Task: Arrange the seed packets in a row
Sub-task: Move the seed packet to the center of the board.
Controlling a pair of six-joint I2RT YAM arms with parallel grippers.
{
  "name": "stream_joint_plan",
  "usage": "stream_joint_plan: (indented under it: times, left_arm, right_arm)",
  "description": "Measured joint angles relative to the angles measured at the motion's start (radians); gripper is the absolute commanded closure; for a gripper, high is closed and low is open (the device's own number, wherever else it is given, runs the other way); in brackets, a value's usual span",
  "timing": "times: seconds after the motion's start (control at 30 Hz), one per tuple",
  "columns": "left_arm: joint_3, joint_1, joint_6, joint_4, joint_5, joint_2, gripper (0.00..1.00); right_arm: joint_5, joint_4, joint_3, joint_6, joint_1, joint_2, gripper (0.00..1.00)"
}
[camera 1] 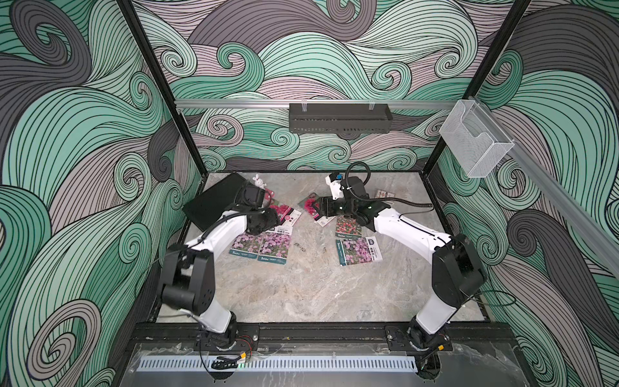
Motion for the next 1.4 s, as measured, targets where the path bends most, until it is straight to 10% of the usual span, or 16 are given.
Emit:
stream_joint_plan:
  times: [0.53, 1.4]
  left_arm:
    - [0.535, -0.025, 0.149, -0.114, -0.151, 0.493, 0.33]
    - [0.465, -0.02, 0.145, -0.071, -0.107, 0.518, 0.34]
  right_arm:
    - [-0.119, -0.021, -0.04, -0.071, -0.051, 0.0, 0.29]
    - [-0.142, 0.035, -0.142, -0.066, -0.089, -0.012, 0.29]
